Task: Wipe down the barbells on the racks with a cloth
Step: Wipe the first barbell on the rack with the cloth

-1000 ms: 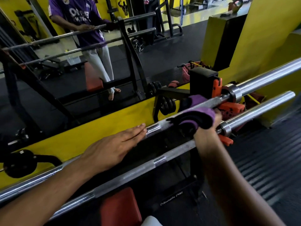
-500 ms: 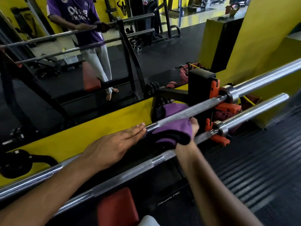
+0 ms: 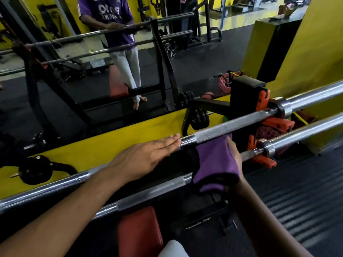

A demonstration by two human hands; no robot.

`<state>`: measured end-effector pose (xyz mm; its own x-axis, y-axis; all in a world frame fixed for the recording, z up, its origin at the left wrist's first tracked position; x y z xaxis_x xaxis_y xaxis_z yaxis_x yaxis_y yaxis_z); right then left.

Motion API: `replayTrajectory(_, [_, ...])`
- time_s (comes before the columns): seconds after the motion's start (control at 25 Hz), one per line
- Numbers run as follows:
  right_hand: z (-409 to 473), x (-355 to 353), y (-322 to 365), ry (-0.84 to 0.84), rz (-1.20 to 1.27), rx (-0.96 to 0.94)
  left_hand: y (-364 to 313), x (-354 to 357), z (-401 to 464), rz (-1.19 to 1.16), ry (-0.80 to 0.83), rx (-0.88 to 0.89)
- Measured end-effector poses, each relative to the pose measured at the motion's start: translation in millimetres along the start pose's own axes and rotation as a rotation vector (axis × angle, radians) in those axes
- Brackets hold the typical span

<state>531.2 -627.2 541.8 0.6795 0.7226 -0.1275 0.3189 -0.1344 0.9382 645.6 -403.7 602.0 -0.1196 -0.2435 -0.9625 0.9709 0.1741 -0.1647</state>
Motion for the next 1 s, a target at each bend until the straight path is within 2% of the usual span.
replayTrajectory(0.04, [-5.3, 2.3, 4.9, 0.022, 0.006, -0.001, 2.6, -1.9, -1.2, -0.016, 0.003, -0.039])
replayTrajectory(0.16, [-40.8, -0.1, 31.3, 0.051, -0.035, -0.139, 10.1, -9.1, -4.9, -0.044, -0.125, -0.193])
replayTrajectory(0.24, [-54.1, -6.3, 58.3, 0.029, 0.019, -0.339, 14.4, -17.3, -5.6, -0.086, -0.222, -0.247])
replayTrajectory(0.32, [-61.5, -5.0, 94.6, -0.015, -0.067, -0.614, 9.5, -25.7, -7.5, -0.073, -0.292, -0.286])
replayTrajectory(0.44, [-55.6, 27.8, 115.6, -0.004, -0.498, -1.051, 13.6, -37.4, -25.3, 0.013, -0.319, -0.454])
replayTrajectory(0.56, [-29.6, 62.0, 84.2, -0.057, -1.149, -1.344, 30.8, -45.8, -75.6, 0.218, -0.289, -0.574])
replayTrajectory(0.6, [-20.4, 65.5, 78.2, -0.032, -1.253, -1.384, 36.8, -48.7, -99.3, 0.275, -0.291, -0.632])
replayTrajectory(0.68, [-12.5, 70.0, 82.7, 0.020, -1.299, -1.375, 42.7, -51.0, -137.9, 0.342, -0.322, -0.752])
replayTrajectory(0.76, [-17.0, 84.9, 93.3, -0.035, -1.336, -1.290, 40.4, -46.2, -151.4, 0.332, -0.331, -0.834])
replayTrajectory(0.84, [-36.6, 119.1, 92.1, -0.030, -1.340, -1.287, 36.7, -44.5, -148.2, 0.324, -0.338, -0.849])
replayTrajectory(0.88, [-50.7, 139.5, 85.4, 0.025, -1.343, -1.293, 35.5, -45.6, -146.1, 0.330, -0.347, -0.840])
replayTrajectory(1.0, [-72.4, 161.8, 74.8, 0.065, -1.225, -1.436, 34.5, -48.8, -145.8, 0.325, -0.341, -0.810])
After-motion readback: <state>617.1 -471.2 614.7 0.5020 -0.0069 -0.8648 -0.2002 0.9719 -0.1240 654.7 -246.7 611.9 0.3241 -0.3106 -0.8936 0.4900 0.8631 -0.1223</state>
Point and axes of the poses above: each hand's wrist, its own z-axis towards the middle knuckle, its own x-axis out of the palm, y = z × x, the point moved 5 cm from there along z, towards the middle knuckle, and after that the axes turned 9 degrees about -z, right-handed, at the moved point
